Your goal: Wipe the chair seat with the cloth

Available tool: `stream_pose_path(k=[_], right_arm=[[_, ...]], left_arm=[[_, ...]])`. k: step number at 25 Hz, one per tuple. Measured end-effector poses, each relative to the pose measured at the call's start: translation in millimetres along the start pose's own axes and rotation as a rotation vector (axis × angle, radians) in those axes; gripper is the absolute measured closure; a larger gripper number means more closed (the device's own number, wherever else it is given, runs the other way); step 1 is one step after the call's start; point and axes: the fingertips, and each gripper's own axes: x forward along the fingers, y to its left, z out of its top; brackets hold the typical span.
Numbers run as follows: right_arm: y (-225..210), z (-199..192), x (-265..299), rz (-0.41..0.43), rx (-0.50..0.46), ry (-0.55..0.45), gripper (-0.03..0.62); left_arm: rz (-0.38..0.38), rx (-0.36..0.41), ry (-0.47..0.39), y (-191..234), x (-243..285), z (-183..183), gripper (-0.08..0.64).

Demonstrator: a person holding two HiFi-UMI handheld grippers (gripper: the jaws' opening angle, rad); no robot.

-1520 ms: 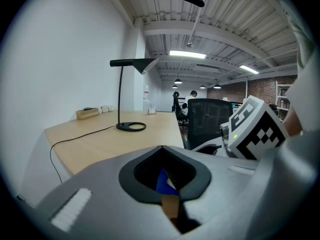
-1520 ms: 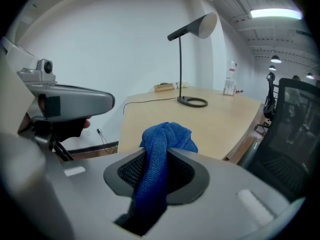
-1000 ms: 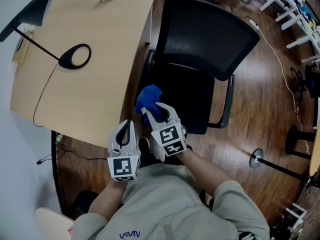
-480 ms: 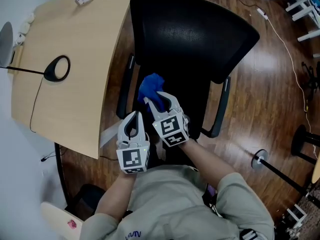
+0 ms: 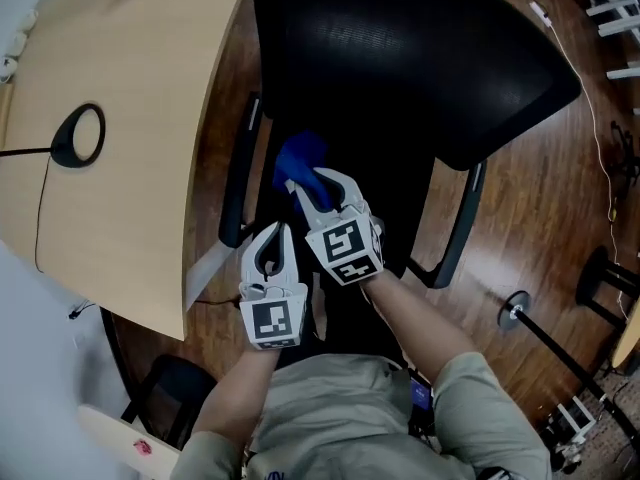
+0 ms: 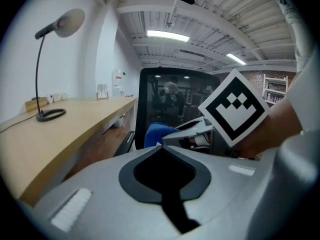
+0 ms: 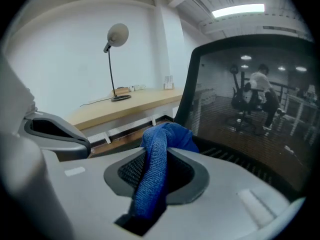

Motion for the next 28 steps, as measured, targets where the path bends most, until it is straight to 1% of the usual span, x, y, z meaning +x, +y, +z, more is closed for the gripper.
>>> stream_pose_path(k=[3, 6, 9, 12, 15, 20, 24, 28], right_arm=[[-9.5, -22.3, 36.0, -0.001, 0.017, 0.006, 0.503], [-8.0, -44.8, 71.3, 0.012, 0.009, 0.017, 0.503], [-4.9, -63.2, 104.3, 0.014, 0.005, 0.027, 0.503], [-6.3, -77.1, 131.7, 0.018, 0.032, 0.037, 0.503], [-10.0, -88.6, 155.4, 0.036, 0.04, 0.051, 0.503], [-12.5, -105.8, 189.7, 0.051, 0.022, 0.083, 0.503], [-9.4, -116.3, 209.8, 0.056, 0.001, 0.112, 0.503], [-22.2, -125.1, 211.1, 0.018, 0.033, 0.125, 0.503]], left_arm=[[-0.016, 0.003, 0.002, 5.2, 27.6, -23.8, 0.557], [-0.017, 0.012, -0.005, 11.2, 47.5, -44.1, 0.557], [-0.019, -0.027, -0.003, 17.0, 61.3, -66.5, 0.557], [-0.021, -0.06, 0.015, 24.5, 72.3, -91.4, 0.557], [-0.035, -0.068, 0.016, 29.3, 79.6, -108.2, 0.557], [-0.019, -0.089, 0.078, 44.3, 86.2, -142.2, 0.557], [-0.001, -0.088, 0.104, 53.0, 94.3, -153.4, 0.557], [-0.004, -0.065, 0.119, 54.9, 99.2, -154.9, 0.557]])
